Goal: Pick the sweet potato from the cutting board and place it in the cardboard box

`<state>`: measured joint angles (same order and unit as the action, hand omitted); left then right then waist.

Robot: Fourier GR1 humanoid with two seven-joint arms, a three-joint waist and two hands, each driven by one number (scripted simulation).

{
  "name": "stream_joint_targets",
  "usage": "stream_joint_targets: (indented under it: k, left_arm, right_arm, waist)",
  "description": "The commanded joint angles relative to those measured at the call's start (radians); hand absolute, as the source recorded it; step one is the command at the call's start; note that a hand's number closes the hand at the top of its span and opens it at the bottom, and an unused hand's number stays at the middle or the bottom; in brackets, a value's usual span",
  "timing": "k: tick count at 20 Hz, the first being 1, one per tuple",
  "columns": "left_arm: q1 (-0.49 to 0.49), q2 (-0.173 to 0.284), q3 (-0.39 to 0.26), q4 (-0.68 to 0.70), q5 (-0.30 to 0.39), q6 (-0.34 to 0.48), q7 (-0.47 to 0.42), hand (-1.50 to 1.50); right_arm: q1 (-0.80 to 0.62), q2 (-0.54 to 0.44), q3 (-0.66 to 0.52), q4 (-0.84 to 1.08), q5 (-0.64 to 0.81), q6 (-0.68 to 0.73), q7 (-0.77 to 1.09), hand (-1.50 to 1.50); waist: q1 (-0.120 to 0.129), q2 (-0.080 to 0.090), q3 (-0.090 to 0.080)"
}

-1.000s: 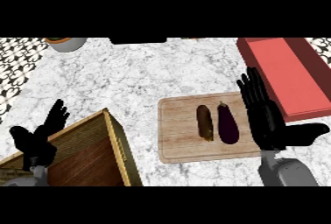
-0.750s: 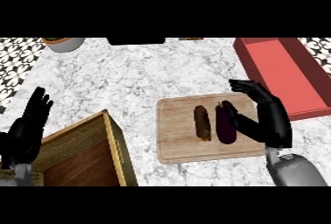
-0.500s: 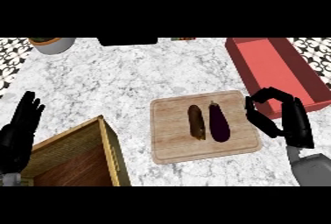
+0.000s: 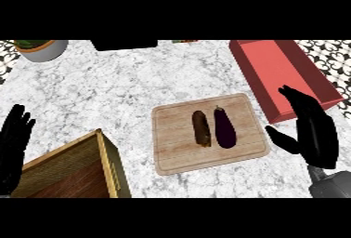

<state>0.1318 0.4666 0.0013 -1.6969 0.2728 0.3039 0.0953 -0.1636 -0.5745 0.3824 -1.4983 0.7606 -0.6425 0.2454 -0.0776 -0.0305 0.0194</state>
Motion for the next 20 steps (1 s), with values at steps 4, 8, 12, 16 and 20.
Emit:
stream_joint_targets:
  k: [4, 8, 12, 16, 20]
  left_arm:
    - [0.011, -0.035, -0.046, 0.049, -0.012, 0.023, 0.032, 0.00]
    - [0.019, -0.043, -0.062, 0.048, -0.016, 0.033, 0.024, 0.00]
    - [0.000, -0.037, -0.079, 0.039, -0.026, 0.041, 0.036, 0.00]
    - [-0.029, -0.039, -0.111, 0.052, -0.029, 0.031, 0.041, 0.00]
    - [-0.057, -0.053, -0.121, 0.087, -0.039, 0.045, 0.030, 0.00]
  right_arm:
    - [-0.025, 0.079, 0.073, -0.039, 0.273, 0.162, 0.341, -1.50]
    - [-0.041, 0.156, 0.149, -0.073, 0.373, 0.338, 0.520, -1.50]
    - [-0.101, 0.277, 0.221, -0.081, 0.481, 0.541, 0.734, -1.50]
    - [-0.185, 0.432, 0.283, -0.053, 0.563, 0.757, 0.938, -1.50]
    - [-0.235, 0.566, 0.282, 0.022, 0.616, 0.906, 1.079, -1.50]
  waist:
    - [-0.008, 0.021, -0.039]
    - [0.001, 0.022, -0.039]
    - [0.030, 0.025, -0.034]
    - [0.049, 0.029, -0.030]
    - [0.054, 0.035, -0.027]
